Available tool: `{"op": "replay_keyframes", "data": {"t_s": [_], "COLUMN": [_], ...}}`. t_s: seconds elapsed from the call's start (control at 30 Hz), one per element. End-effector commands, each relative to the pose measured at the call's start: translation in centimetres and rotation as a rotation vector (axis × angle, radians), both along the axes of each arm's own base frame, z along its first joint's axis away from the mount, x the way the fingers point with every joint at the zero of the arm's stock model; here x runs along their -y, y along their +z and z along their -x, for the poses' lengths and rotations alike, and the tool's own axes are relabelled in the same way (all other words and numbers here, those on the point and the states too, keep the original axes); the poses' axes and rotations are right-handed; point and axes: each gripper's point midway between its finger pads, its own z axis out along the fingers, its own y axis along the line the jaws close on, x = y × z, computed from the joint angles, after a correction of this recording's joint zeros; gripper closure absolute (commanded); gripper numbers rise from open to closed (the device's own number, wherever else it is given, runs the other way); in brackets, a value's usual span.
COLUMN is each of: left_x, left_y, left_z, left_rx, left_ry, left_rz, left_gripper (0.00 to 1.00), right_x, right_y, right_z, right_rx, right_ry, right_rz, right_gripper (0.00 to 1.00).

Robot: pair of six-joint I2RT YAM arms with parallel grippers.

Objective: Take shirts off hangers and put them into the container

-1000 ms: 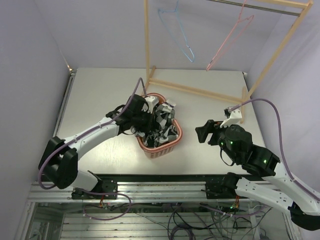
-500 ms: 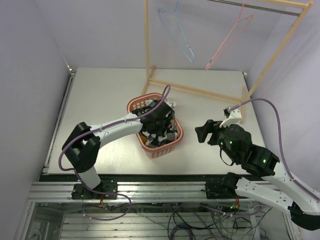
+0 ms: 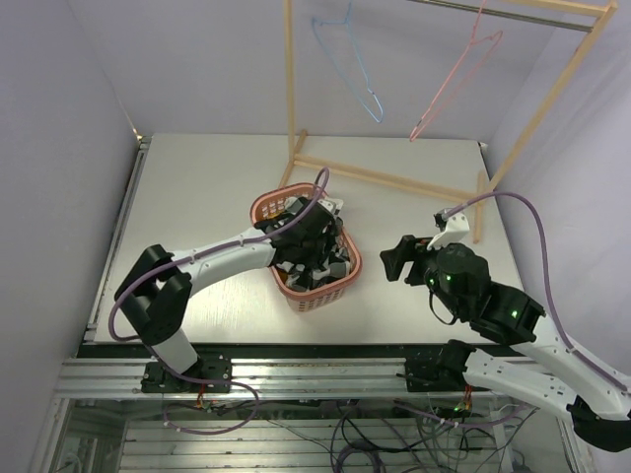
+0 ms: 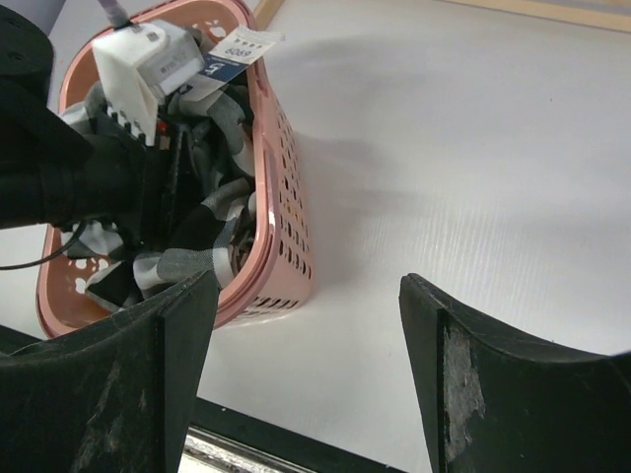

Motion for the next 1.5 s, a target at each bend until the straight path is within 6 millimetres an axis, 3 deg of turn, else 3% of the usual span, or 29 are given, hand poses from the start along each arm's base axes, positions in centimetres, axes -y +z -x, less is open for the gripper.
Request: {"op": "replay_keyframes", "data": {"t_s": [0.0,0.07,0.1,0.13,0.23,0.4,0.6,0.7,0.73,0.83,0.93,1.1,1.17,1.27,1.47], "left_x": [-0.9,-0.1,0.3,0.7,1.4,0.8,-2.0,-6.2,-7.9,-11.4,-14.7,-21.9,-24.5,-26.7,-29.0], "left_y": [1.2,3.2,4.2,5.2,8.0,12.7,20.6,23.6,24.1,22.4,20.6,21.0,20.6,19.3,18.0], "left_z": [1.1,0.9,0.9,0.9,0.9,0.5,0.7,0.3,-0.1,-2.5,-5.1,-8.3,-8.6,-7.9,-4.9], "left_rx": [-0.004,0.033,0.048,0.065,0.112,0.210,0.425,0.548,0.571,0.483,0.408,0.418,0.409,0.411,0.473], "left_ry": [-0.044,-0.072,-0.091,-0.105,-0.135,-0.120,-0.091,0.033,0.078,0.137,0.210,0.409,0.477,0.561,0.662], "left_rz": [-0.018,0.038,0.067,0.095,0.162,0.216,0.296,0.272,0.258,0.243,0.246,0.327,0.371,0.354,0.283], "left_gripper": [0.63,0.58,0.32,0.28,0.26,0.28,0.29,0.17,0.17,0.28,0.31,0.31,0.32,0.33,0.31], "right_x": [-0.5,-0.6,-0.7,-0.8,-0.9,-1.1,-1.3,-1.5,-1.6,-1.6,-1.7,-1.8,-1.8,-1.4,-1.8], "right_y": [0.0,-0.2,-0.3,-0.3,-0.4,-0.5,-0.8,-1.1,-1.1,-1.1,-0.6,-0.7,-1.0,-1.0,1.7], "right_z": [-0.2,-0.2,-0.2,-0.2,-0.3,-0.3,-0.3,-0.4,-0.4,-0.7,-1.1,-1.3,-1.2,-0.9,-0.5], "right_rx": [0.007,0.004,0.002,0.001,0.001,-0.005,-0.016,-0.021,-0.019,-0.012,-0.004,-0.032,-0.043,-0.041,0.050], "right_ry": [0.008,0.011,0.014,0.015,0.018,0.021,0.021,0.027,0.029,0.018,0.013,0.008,0.006,-0.001,0.047], "right_rz": [-0.007,-0.011,-0.011,-0.013,-0.015,-0.013,-0.019,-0.018,-0.016,0.001,0.018,0.054,0.055,0.033,-0.064], "right_gripper": [0.25,0.25,0.25,0.25,0.25,0.25,0.24,0.23,0.23,0.21,0.17,0.12,0.10,0.05,0.00]}}
